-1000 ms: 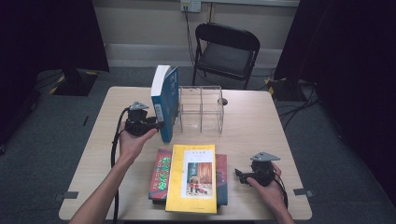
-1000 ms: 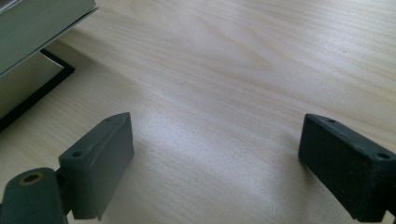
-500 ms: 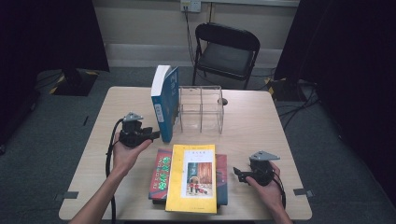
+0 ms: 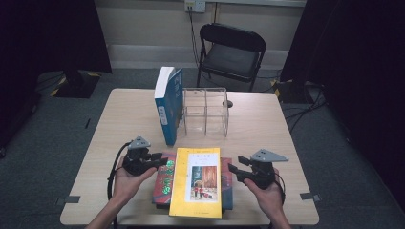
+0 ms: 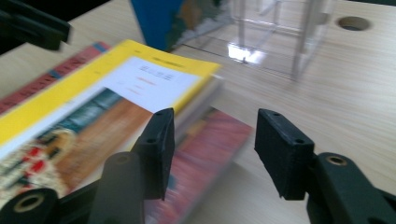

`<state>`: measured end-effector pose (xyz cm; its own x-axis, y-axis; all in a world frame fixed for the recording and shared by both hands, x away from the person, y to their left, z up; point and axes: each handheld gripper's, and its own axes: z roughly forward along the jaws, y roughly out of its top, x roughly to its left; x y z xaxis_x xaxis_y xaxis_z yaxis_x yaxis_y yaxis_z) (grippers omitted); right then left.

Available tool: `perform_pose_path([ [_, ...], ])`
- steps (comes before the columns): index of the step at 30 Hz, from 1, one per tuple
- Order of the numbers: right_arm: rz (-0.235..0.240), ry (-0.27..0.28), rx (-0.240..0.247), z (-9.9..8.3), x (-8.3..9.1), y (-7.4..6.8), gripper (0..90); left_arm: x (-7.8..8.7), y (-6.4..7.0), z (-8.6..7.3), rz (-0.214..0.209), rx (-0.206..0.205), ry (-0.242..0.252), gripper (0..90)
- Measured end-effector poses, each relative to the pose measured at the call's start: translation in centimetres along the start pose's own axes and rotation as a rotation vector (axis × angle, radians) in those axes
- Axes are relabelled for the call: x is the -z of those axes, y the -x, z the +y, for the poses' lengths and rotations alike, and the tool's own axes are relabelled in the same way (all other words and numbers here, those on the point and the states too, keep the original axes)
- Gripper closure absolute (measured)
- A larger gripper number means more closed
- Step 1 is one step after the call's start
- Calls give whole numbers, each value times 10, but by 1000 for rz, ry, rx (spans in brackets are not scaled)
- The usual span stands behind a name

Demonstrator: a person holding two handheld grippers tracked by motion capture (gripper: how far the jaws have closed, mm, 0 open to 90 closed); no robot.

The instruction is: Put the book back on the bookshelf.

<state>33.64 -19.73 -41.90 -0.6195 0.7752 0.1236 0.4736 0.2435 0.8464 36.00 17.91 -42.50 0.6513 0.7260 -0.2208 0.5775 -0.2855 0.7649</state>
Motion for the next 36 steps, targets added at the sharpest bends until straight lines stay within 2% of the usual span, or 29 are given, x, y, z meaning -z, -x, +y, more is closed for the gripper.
perform_pose_path([
  [1,22,-4,5,2,-3,-5,495,-2,3,-2,-4,-16,-16,643],
  [2,32,-17,12,4,-8,-10,495,-5,6,-4,-11,-17,-14,634],
  [3,37,-32,19,4,-13,-14,494,-8,7,-6,-38,-4,-27,625],
  [5,50,-54,17,4,-23,-20,474,-10,10,-6,-36,-17,-23,606],
  [7,64,-65,26,3,-30,-23,439,-12,12,-4,-23,-53,-24,561],
  [8,69,-71,27,3,-33,-24,429,-14,12,-4,-27,-47,-27,544],
  [9,74,-82,29,1,-37,-24,428,-17,9,-4,-70,-5,-32,526],
  [10,79,-97,21,-1,-41,-25,426,-20,8,-4,-90,14,-28,518],
  [11,89,-96,15,-2,-43,-25,425,-21,8,-4,-89,14,-27,508],
  [15,101,-96,-15,-3,-48,-23,359,-22,11,-4,-62,-51,-11,467],
  [17,111,-95,-52,-4,-53,-20,324,-23,11,-5,-74,-28,-11,470],
  [19,122,-87,-88,-5,-55,-19,312,-25,13,-6,-84,-29,-2,470],
  [23,110,-89,-86,-5,-56,-21,306,-30,17,-9,-128,-7,3,468],
  [25,111,-90,-87,-4,-56,-20,305,-30,19,-10,-114,-5,8,448],
  [28,108,-91,-85,-4,-57,-21,301,-31,18,-10,-120,14,5,444],
  [31,108,-94,-77,-1,-61,-20,302,-30,22,-9,-81,26,4,435],
  [33,109,-98,-76,2,-66,-19,305,-28,23,-10,-65,12,2,426],
  [36,105,-98,-73,5,-70,-20,305,-28,23,-14,-65,12,24,397],
])
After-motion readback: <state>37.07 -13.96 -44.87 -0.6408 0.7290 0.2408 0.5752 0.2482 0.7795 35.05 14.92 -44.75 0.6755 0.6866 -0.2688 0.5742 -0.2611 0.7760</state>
